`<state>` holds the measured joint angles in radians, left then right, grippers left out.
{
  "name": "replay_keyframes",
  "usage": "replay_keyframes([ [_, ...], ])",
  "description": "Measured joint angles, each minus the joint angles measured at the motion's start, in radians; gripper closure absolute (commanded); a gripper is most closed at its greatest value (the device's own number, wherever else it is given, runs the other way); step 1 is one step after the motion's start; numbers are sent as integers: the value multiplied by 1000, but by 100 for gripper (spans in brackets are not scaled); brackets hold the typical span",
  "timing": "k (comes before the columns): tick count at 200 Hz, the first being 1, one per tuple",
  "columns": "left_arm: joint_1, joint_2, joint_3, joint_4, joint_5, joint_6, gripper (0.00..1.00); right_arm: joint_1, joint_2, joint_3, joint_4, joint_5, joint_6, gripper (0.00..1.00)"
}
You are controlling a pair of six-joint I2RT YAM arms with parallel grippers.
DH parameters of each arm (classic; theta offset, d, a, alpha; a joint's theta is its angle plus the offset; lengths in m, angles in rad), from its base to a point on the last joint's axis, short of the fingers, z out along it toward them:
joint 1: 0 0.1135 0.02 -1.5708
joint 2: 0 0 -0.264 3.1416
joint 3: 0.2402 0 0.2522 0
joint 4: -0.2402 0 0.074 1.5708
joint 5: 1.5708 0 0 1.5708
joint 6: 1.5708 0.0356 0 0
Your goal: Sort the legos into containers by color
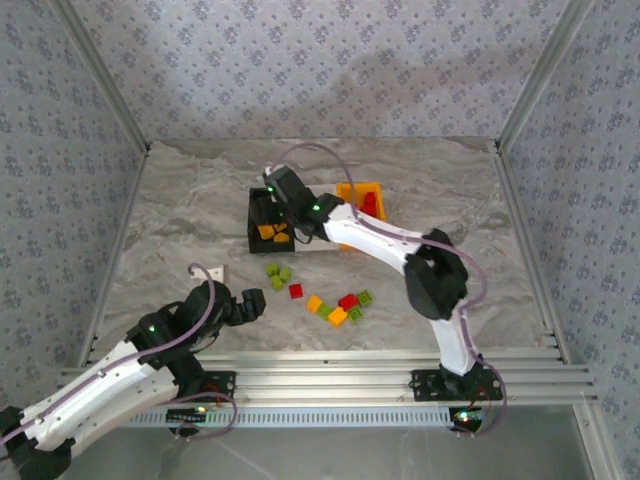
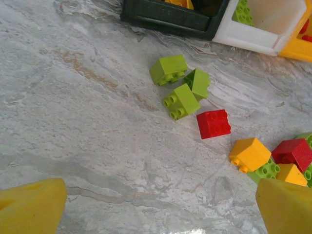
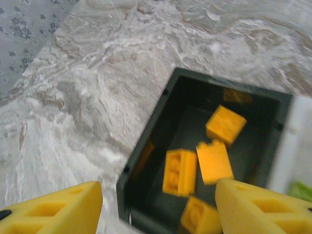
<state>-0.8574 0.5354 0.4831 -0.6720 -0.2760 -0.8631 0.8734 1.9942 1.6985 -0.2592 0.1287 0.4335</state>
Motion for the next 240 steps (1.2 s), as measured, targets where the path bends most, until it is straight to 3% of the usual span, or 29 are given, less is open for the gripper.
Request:
replay_keyframes([
  [44,-4,238,31,122,88,56,6,-11,-382,-446,66,52,129,35],
  [67,-53,435,104,210,126,95,12,-37,-525,-654,64,70,186,34],
  [90,-106,606,194,282,152,138,10,-49,-620,-790,43,87,220,34],
  [143,-125,931,332,402,213,136,13,-54,-828,-904,2,131,259,34],
  [189,-125,996,339,454,209,-11,14,-66,-971,-955,-8,171,260,33],
  [240,-125,1011,337,484,201,-101,35,-76,-1056,-982,-27,195,259,33],
])
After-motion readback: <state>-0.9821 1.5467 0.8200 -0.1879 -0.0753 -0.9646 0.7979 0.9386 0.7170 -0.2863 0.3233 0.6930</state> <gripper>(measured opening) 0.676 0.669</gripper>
